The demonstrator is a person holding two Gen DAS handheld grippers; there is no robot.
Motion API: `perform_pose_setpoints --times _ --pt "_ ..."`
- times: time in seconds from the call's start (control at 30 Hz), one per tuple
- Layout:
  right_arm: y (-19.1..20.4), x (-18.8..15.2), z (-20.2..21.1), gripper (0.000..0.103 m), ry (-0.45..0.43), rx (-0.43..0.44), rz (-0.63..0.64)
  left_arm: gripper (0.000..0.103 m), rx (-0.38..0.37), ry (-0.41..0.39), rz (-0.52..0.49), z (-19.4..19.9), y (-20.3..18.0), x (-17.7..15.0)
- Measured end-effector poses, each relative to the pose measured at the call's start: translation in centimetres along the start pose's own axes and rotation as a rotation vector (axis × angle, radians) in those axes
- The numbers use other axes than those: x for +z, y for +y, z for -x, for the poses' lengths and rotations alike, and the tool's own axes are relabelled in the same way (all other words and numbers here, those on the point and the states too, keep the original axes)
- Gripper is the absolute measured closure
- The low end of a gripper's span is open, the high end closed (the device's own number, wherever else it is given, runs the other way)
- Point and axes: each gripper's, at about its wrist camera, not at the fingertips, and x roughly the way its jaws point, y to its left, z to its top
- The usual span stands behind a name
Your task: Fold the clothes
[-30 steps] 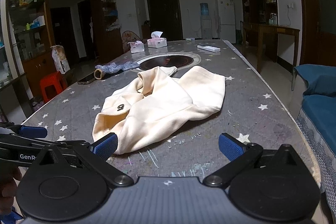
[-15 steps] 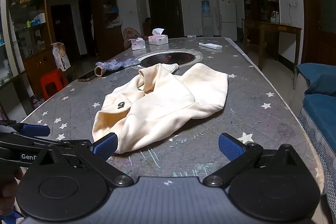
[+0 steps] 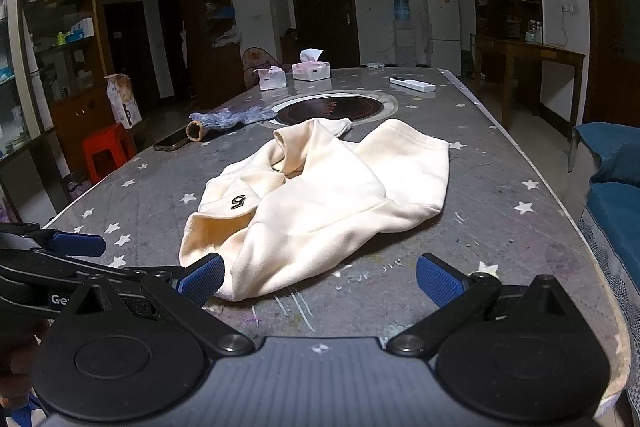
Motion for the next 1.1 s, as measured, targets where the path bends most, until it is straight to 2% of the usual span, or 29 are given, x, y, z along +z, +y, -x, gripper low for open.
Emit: perform_pose_setpoints --times 0.6,0.9,1.1 --pt "-0.1 1.7 -2.1 0.000 0.007 0.017 0.013 0.000 -0.007 0.009 -0.021 -1.9 0.3 1.9" --pt "-0.7 3.4 -3.6 0.000 0.005 0.044 0.021 0.000 0.009 0.010 -0.054 -3.3 0.5 3.4" --pt "-1.5 5.0 -5.6 0.002 0.021 0.061 0.024 0.000 0.023 0.030 -0.032 -4.7 1.6 4.9"
